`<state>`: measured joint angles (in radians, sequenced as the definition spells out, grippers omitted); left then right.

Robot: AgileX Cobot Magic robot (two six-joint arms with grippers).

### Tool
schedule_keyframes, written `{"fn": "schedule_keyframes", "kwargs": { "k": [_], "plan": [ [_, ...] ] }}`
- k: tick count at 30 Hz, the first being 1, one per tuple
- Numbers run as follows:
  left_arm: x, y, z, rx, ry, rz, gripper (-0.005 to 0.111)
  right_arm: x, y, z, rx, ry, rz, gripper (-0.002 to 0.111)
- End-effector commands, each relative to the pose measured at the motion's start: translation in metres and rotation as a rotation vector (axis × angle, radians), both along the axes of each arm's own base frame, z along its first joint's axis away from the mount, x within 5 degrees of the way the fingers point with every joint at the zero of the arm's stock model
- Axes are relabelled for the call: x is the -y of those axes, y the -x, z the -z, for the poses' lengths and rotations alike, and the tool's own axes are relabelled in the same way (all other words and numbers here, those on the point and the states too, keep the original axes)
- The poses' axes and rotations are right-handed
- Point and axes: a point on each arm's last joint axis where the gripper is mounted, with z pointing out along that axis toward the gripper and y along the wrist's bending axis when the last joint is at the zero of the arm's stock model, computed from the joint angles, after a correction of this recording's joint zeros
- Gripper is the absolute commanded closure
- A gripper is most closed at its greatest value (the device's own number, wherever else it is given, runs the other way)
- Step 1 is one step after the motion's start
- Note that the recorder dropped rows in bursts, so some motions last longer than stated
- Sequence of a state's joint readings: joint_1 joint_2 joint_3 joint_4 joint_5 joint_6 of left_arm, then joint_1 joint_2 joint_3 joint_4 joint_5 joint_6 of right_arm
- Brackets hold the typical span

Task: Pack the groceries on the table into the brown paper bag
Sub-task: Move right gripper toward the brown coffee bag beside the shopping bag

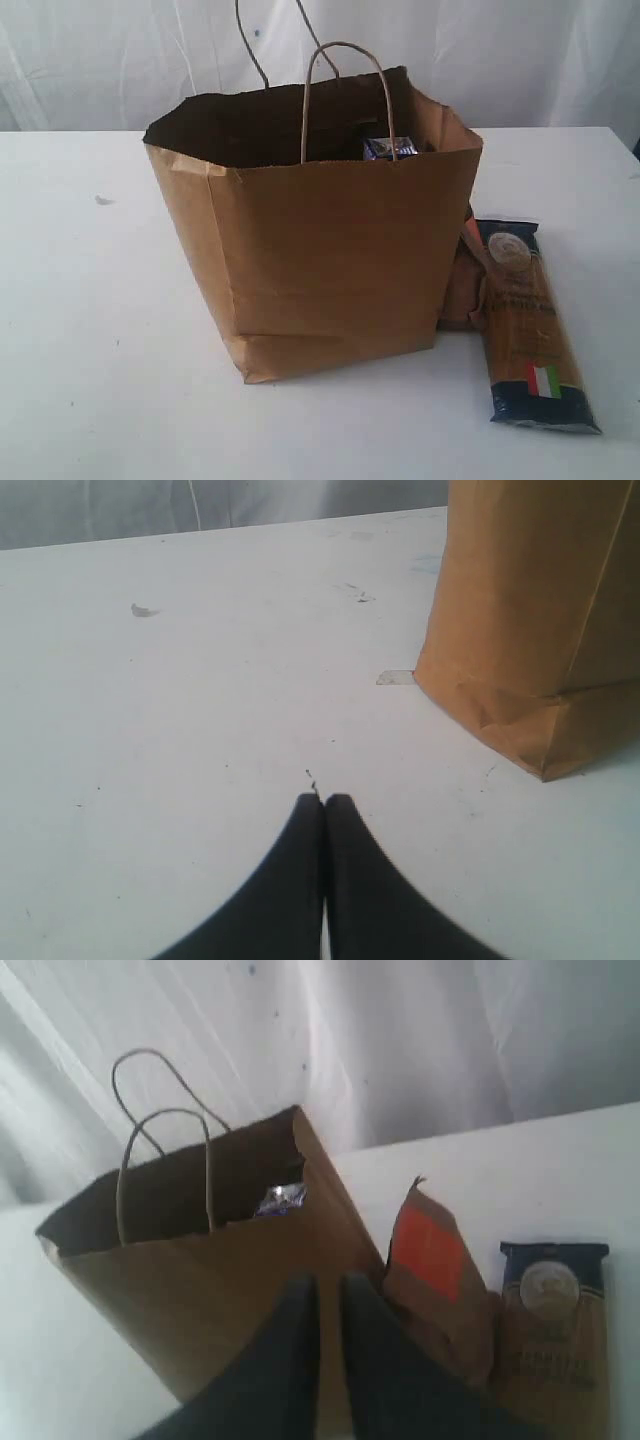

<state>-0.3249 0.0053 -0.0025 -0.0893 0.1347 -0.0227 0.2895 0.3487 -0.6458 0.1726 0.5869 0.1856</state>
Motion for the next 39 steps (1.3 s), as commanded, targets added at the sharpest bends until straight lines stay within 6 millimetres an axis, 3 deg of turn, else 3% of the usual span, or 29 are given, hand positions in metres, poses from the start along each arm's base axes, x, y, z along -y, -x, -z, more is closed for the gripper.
{"fn": "schedule_keyframes", "kwargs": {
  "k": [1,3,5,10,13,15,21,28,33,39],
  "plan": [
    [0.0,0.0,0.0,0.0,0.01,-0.002,0.107,-0.015,-0.039,-0.018,-0.164,0.132,-0.054,0.078],
    [0.0,0.0,0.0,0.0,0.01,-0.002,0.107,-0.021,-0.064,-0.021,-0.198,0.155,-0.046,0.059],
    [0.0,0.0,0.0,0.0,0.01,-0.002,0.107,-0.026,-0.084,-0.021,-0.217,0.171,-0.039,0.049],
    [0.0,0.0,0.0,0.0,0.01,-0.002,0.107,-0.044,-0.145,0.0,-0.375,0.237,-0.044,0.053],
    [0.0,0.0,0.0,0.0,0.01,-0.002,0.107,-0.059,-0.191,0.026,-0.522,0.29,-0.063,0.053],
    [0.0,0.0,0.0,0.0,0.01,-0.002,0.107,-0.063,-0.207,0.033,-0.553,0.314,-0.074,0.053],
    [0.0,0.0,0.0,0.0,0.01,-0.002,0.107,-0.071,-0.235,0.044,-0.576,0.368,-0.085,0.053],
    [0.0,0.0,0.0,0.0,0.01,-0.002,0.107,-0.078,-0.264,0.076,-0.639,0.396,-0.087,0.053],
    [0.0,0.0,0.0,0.0,0.01,-0.002,0.107,-0.079,-0.266,0.086,-0.686,0.411,-0.094,0.053],
    [0.0,0.0,0.0,0.0,0.01,-0.002,0.107,-0.075,-0.259,0.07,-0.63,0.436,-0.088,0.053]
  ]
}}
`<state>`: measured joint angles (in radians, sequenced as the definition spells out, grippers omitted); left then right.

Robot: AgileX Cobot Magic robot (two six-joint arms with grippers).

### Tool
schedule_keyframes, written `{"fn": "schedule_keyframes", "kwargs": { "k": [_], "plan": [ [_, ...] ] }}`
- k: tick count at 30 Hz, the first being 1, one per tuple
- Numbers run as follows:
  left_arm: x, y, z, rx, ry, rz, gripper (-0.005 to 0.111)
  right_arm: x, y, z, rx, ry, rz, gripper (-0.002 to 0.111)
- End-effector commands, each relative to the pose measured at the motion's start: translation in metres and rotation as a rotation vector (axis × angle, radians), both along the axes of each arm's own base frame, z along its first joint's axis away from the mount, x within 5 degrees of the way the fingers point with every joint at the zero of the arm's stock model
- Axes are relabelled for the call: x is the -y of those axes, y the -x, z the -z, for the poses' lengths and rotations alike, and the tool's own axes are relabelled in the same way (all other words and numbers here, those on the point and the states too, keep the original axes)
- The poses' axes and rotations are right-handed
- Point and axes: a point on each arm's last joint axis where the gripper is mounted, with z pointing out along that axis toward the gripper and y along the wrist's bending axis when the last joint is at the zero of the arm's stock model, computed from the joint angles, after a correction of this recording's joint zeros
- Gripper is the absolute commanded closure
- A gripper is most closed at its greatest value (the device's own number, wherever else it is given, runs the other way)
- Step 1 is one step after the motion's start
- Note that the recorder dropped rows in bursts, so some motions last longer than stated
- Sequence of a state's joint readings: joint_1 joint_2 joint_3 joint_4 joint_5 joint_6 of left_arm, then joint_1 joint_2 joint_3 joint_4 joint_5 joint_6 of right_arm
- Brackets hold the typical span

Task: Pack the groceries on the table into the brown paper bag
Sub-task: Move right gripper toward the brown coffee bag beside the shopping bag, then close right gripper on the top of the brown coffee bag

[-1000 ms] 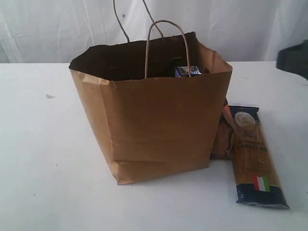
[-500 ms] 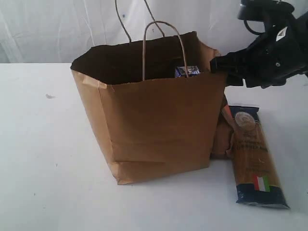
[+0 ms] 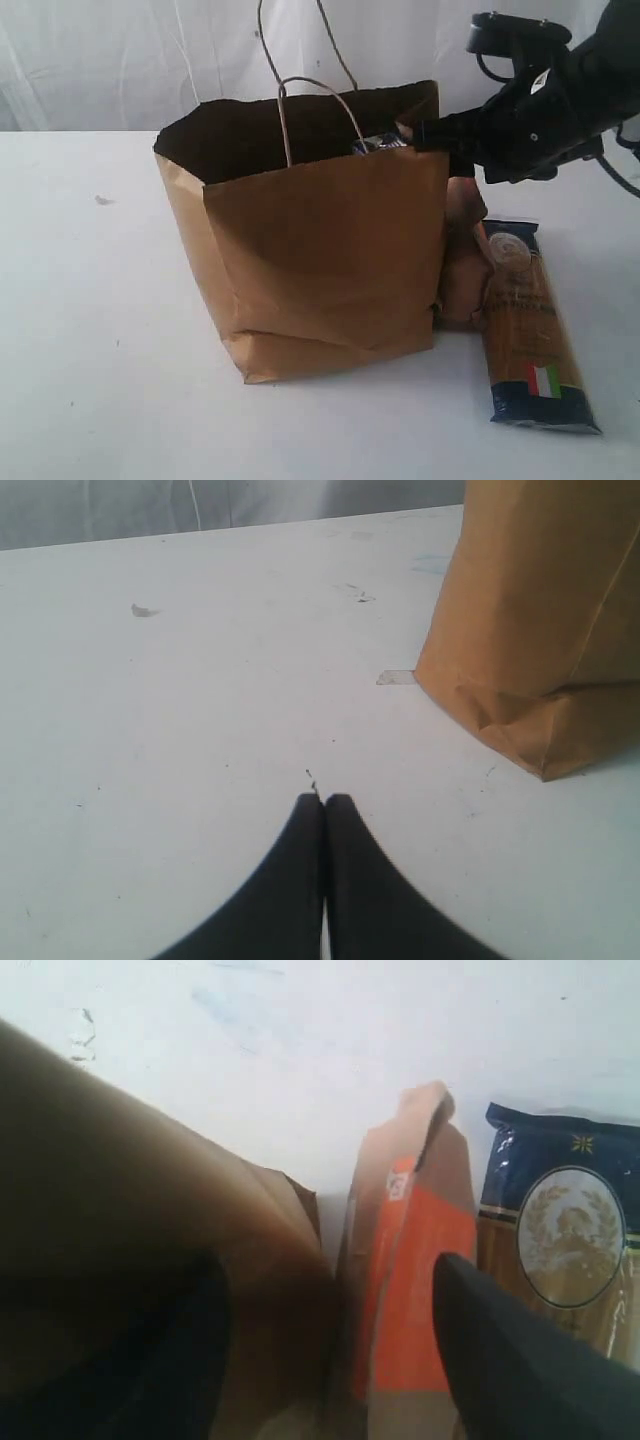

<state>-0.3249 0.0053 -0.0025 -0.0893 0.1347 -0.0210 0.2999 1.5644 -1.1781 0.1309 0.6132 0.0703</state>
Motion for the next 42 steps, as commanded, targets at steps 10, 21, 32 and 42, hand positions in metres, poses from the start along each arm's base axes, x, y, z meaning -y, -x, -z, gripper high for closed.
{"fn": "schedule_keyframes", "kwargs": {
  "k": [10,21,32,42],
  "plan": [
    [0.0,0.0,0.0,0.0,0.012,-0.002,0.107,0.029,0.062,-0.067,0.117,0.182,-0.105,0.053],
    [0.0,0.0,0.0,0.0,0.012,-0.002,0.107,0.047,0.042,-0.031,0.003,-0.082,-0.109,0.053],
    [0.0,0.0,0.0,0.0,0.012,-0.002,0.107,0.04,0.009,0.001,-0.009,-0.156,-0.088,0.054],
    [0.0,0.0,0.0,0.0,0.012,-0.002,0.107,0.039,-0.002,0.022,-0.057,-0.144,-0.085,0.059]
  ]
}}
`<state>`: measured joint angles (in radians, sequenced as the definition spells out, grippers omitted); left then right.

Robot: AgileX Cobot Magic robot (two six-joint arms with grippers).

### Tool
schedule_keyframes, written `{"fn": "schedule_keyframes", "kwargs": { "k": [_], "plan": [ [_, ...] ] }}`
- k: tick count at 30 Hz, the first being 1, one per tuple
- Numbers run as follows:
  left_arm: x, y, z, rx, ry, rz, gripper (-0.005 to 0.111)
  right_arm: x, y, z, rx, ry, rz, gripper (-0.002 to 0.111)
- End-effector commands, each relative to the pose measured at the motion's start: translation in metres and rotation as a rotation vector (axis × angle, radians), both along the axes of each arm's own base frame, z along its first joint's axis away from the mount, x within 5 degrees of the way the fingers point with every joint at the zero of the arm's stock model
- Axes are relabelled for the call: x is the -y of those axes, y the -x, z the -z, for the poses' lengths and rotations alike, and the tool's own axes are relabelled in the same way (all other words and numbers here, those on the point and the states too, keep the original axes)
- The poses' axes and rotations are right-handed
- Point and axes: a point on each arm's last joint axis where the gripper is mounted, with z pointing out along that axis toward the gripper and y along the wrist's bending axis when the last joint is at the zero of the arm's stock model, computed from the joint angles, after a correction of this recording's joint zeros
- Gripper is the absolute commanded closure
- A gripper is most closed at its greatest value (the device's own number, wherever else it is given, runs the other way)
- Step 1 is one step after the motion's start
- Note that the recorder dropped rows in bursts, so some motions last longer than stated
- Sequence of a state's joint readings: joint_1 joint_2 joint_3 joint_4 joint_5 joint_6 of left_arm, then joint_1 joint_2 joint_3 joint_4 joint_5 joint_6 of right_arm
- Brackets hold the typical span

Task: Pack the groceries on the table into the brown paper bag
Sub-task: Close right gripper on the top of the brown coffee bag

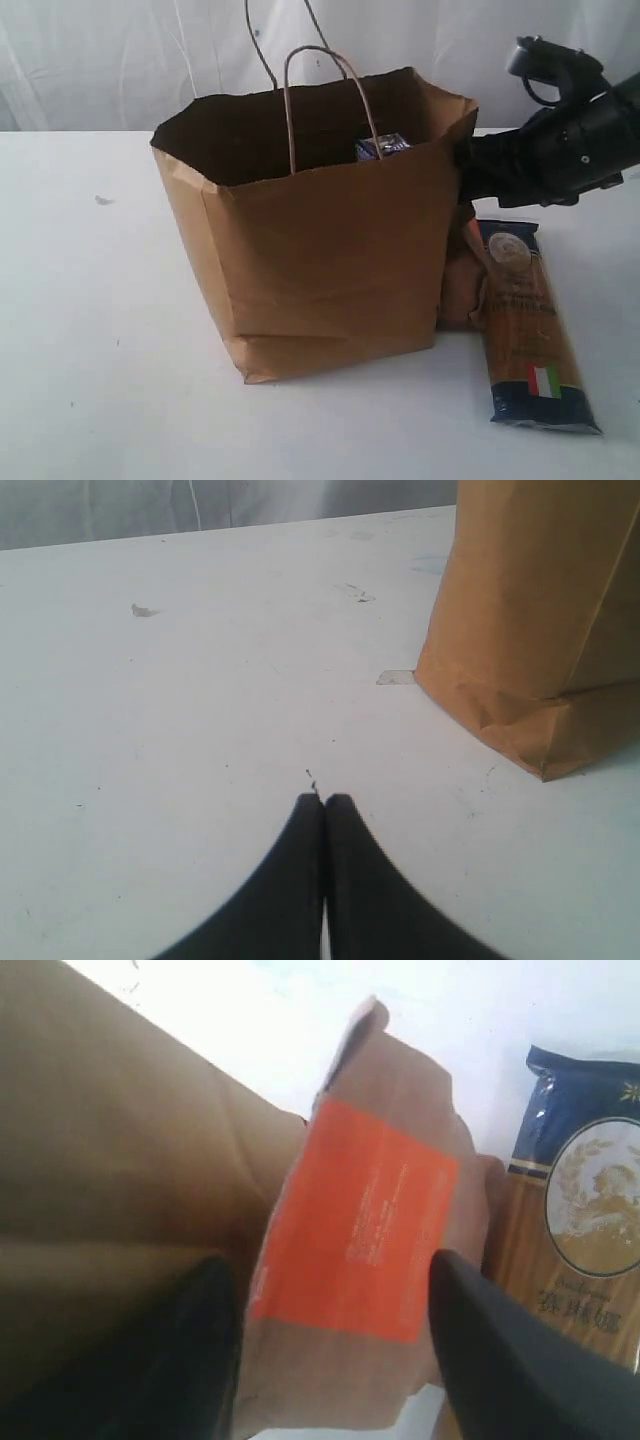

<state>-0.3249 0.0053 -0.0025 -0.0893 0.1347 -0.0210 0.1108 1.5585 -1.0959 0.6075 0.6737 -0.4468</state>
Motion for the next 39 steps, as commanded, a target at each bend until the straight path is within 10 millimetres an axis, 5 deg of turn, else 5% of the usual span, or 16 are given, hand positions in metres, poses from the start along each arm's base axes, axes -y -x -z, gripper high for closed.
{"fn": "schedule_keyframes", "kwargs": {
  "k": [1,8,14,21,39],
  "plan": [
    [0.0,0.0,0.0,0.0,0.012,-0.002,0.107,0.0,-0.004,0.006,0.0,0.007,0.001,0.062],
    [0.0,0.0,0.0,0.0,0.012,-0.002,0.107,0.001,-0.006,0.006,0.02,0.014,0.007,0.072],
    [0.0,0.0,0.0,0.0,0.012,-0.002,0.107,0.001,-0.004,0.006,0.013,0.026,-0.026,0.108],
    [0.0,0.0,0.0,0.0,0.012,-0.002,0.107,-0.002,0.005,0.005,-0.044,0.03,-0.101,0.108],
    [0.0,0.0,0.0,0.0,0.012,-0.002,0.107,0.013,0.058,-0.046,-0.036,0.179,-0.147,0.108]
  ]
}}
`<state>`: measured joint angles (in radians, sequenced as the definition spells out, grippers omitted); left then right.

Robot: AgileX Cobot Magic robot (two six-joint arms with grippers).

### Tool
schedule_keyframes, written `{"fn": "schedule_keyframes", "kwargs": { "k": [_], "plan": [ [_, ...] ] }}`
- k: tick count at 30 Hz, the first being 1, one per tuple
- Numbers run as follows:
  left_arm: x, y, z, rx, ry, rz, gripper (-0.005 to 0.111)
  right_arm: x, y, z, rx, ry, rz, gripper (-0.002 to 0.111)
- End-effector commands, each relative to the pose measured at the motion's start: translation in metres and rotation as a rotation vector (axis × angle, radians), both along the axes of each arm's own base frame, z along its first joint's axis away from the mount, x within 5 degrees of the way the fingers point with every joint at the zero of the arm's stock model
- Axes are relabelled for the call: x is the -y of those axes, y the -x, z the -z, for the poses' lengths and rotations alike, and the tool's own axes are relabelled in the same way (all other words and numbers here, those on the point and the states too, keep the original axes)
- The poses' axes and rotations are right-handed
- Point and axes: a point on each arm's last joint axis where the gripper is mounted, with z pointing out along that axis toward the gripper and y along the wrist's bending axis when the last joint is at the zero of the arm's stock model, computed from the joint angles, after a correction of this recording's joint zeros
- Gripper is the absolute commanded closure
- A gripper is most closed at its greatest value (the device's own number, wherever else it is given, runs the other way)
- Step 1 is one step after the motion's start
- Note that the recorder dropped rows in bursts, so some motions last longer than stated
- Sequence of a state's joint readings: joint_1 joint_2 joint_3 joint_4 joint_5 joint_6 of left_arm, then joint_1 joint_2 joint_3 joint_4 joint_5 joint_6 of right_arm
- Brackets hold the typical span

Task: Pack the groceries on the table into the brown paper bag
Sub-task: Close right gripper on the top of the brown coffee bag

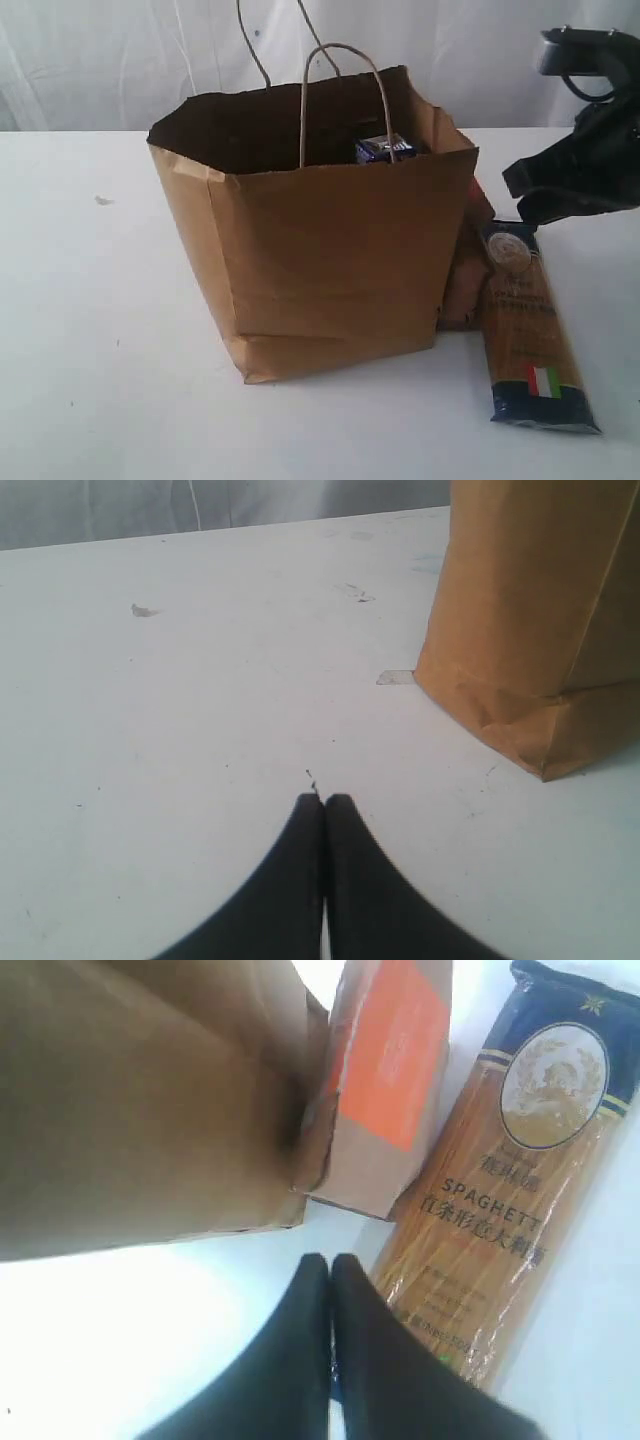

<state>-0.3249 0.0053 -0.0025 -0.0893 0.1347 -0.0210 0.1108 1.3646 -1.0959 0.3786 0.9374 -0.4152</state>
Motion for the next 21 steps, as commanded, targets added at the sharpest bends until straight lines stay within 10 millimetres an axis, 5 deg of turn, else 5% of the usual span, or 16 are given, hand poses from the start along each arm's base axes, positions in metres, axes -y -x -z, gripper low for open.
{"fn": "schedule_keyframes", "kwargs": {
  "k": [1,6,12,21],
  "plan": [
    [0.0,0.0,0.0,0.0,0.012,-0.002,0.107,0.002,0.005,-0.004,-0.005,0.004,0.014,0.108],
    [0.0,0.0,0.0,0.0,0.012,-0.002,0.107,0.002,0.0,-0.008,0.051,-0.026,0.077,0.099],
    [0.0,0.0,0.0,0.0,0.012,-0.002,0.107,-0.001,-0.008,-0.011,0.106,-0.099,0.129,0.051],
    [0.0,0.0,0.0,0.0,0.012,-0.002,0.107,-0.004,-0.028,0.015,0.061,-0.081,0.098,0.056]
  ]
}}
